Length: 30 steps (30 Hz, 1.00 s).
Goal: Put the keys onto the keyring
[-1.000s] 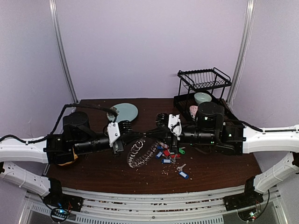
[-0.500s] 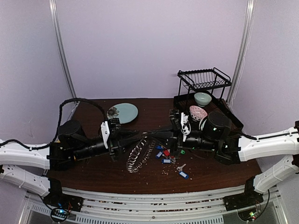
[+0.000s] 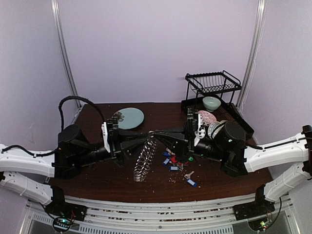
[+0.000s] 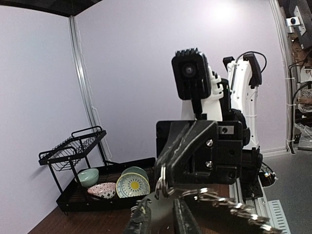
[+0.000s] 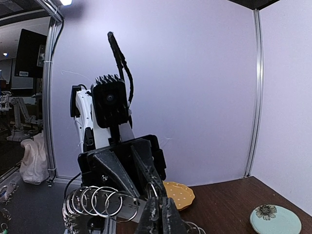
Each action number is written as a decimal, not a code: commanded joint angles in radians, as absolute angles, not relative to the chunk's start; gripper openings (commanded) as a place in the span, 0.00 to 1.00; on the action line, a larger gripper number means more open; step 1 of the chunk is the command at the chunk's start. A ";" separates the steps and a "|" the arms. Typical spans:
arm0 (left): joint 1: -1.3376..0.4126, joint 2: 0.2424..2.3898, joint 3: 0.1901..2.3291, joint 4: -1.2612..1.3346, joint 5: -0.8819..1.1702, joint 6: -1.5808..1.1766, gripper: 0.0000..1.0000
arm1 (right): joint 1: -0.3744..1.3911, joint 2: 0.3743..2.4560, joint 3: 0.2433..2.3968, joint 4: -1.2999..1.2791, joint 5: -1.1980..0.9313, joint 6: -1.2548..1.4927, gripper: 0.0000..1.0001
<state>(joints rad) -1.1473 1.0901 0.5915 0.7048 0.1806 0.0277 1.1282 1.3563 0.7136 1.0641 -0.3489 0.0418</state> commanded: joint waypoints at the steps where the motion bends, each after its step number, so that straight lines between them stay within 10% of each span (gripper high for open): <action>1: -1.153 1.070 0.578 0.835 0.209 0.029 0.17 | 1.138 1.359 0.716 1.117 -0.295 0.052 0.00; 18: -1.154 1.123 0.643 0.745 0.179 0.044 0.08 | 1.155 1.354 0.739 1.060 -0.353 0.001 0.00; 30: -1.126 0.981 0.565 0.706 0.242 0.075 0.28 | 1.153 1.316 0.753 0.993 -0.314 -0.050 0.00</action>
